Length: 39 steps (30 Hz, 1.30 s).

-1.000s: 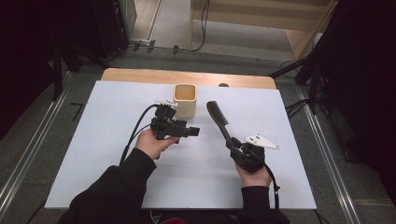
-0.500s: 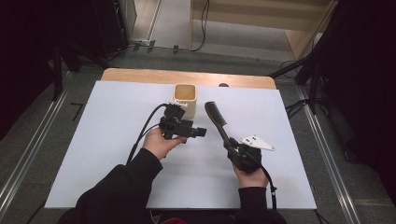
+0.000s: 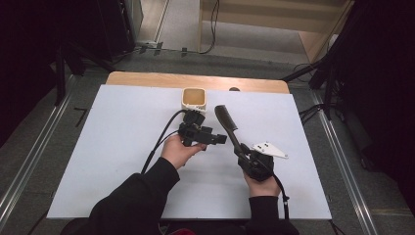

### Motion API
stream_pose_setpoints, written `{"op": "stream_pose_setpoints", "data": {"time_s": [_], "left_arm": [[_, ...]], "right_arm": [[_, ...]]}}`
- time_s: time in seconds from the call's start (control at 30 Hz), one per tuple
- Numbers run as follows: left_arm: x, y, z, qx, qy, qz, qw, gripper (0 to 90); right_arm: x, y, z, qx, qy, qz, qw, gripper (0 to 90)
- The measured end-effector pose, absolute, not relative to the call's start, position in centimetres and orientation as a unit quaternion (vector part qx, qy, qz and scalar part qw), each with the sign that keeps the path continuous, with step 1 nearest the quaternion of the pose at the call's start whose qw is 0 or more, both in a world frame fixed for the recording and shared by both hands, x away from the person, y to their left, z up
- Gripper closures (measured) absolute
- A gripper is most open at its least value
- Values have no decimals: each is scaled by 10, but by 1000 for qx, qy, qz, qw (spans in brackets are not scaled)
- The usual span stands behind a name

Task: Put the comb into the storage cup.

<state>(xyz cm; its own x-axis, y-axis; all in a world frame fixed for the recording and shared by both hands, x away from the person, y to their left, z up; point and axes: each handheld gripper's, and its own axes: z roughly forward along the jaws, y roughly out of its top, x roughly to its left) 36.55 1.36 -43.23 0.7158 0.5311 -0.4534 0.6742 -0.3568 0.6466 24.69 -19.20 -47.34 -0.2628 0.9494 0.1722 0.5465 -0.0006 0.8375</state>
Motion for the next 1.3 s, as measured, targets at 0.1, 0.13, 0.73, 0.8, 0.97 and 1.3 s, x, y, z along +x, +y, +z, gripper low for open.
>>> {"op": "stream_pose_setpoints", "data": {"time_s": [0.1,0.13,0.73,0.8,0.97,1.3], "left_arm": [[366,11,-432,818,369,-80,433,244],[367,9,-433,815,373,-82,436,245],[372,-6,-443,808,390,-91,432,245],[372,-8,-444,807,392,-90,432,246],[372,-11,-445,809,390,-93,430,248],[371,-20,-449,803,400,-91,432,270]], "right_arm": [[247,-190,-473,560,667,432,233,702],[247,-190,-473,559,667,433,235,702],[245,-185,-472,555,663,444,235,703],[244,-184,-471,555,663,444,236,702],[244,-181,-471,553,662,447,239,703],[243,-176,-472,555,656,453,236,702]]}}
